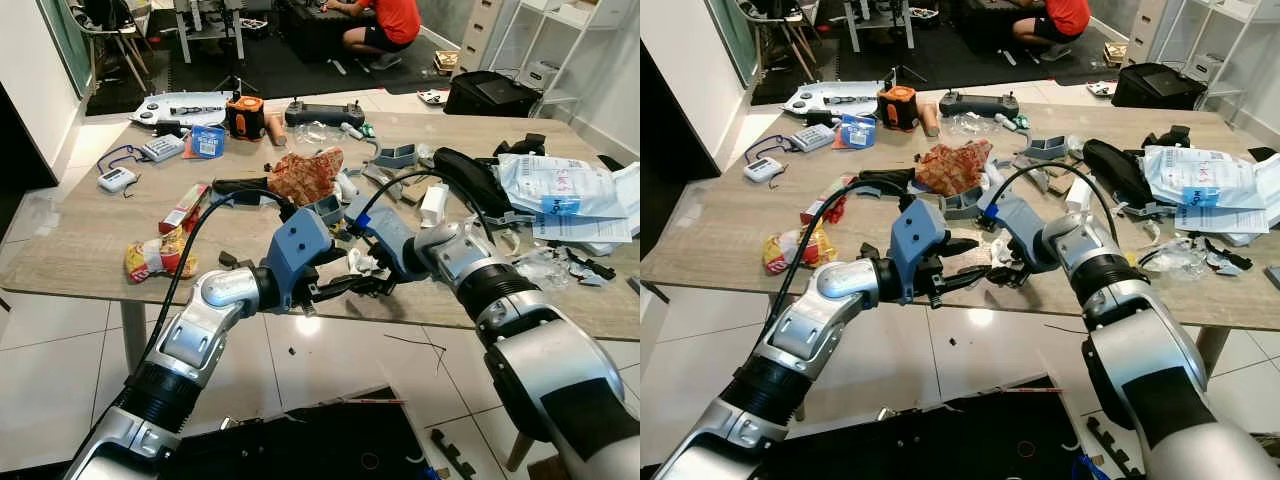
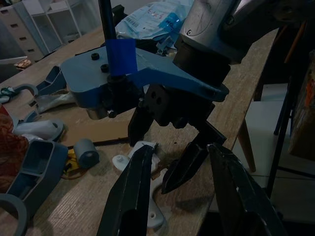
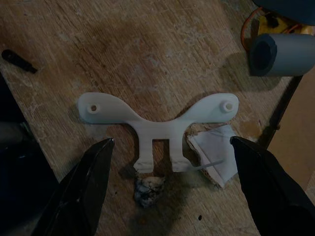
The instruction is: Picking trash to rubbish bin
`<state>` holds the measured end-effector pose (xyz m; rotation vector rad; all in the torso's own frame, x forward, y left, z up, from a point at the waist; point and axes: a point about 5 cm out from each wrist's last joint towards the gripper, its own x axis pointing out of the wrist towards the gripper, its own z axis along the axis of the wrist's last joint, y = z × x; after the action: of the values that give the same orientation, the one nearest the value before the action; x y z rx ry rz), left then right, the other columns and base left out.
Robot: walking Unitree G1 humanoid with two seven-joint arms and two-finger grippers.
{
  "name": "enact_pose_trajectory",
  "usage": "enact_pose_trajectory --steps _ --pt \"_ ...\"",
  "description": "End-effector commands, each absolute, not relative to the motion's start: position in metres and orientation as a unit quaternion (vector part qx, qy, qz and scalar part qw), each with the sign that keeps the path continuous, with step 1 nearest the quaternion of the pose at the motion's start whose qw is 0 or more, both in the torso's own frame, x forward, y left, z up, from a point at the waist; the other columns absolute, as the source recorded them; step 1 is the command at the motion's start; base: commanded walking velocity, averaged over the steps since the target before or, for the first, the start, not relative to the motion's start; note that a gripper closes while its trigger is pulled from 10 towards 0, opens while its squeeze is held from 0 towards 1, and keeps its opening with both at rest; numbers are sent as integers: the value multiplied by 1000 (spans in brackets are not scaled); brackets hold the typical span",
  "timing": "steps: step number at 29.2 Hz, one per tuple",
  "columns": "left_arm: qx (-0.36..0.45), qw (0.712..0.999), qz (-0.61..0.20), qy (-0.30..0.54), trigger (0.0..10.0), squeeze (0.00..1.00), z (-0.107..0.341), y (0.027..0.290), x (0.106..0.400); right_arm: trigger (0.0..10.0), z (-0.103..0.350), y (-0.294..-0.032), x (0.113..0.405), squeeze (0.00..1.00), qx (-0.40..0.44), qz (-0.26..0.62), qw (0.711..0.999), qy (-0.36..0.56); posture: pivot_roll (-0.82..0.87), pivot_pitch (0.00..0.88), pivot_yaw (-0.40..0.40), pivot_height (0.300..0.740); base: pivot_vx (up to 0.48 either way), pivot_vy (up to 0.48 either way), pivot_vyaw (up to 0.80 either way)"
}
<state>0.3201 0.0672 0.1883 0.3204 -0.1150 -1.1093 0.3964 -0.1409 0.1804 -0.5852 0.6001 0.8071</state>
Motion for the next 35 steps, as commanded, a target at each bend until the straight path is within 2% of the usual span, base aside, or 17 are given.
enact_pose_trajectory --steps 1,18,19,20,21,22,35 --pt "150 835 -527 -49 10000 0 186 66 318 10000 177 -140 396 0 -266 384 837 285 74 88 -7 740 0 0 0" --pt "152 839 -521 -45 10000 0 185 71 317 10000 161 -137 392 0 -252 372 840 304 92 96 -19 740 0 0 0" --pt "153 839 -521 -45 10000 0 185 71 317 4510 160 -137 392 0 -246 368 843 305 92 96 -19 740 0 0 0" --pt "153 839 -521 -45 10000 0 185 71 317 4510 160 -137 392 0 -246 368 843 305 92 96 -19 740 0 0 0" --pt "152 839 -521 -45 10000 0 185 71 317 1294 159 -138 392 0 -239 363 847 307 97 96 -18 740 0 0 0" --pt "153 838 -521 -44 10000 0 185 71 317 0 157 -139 392 0 -230 359 850 309 97 96 -18 740 0 0 0" --pt "157 836 -524 -44 10000 0 187 71 318 0 153 -143 390 0 -185 346 866 310 104 95 -4 740 0 0 0"
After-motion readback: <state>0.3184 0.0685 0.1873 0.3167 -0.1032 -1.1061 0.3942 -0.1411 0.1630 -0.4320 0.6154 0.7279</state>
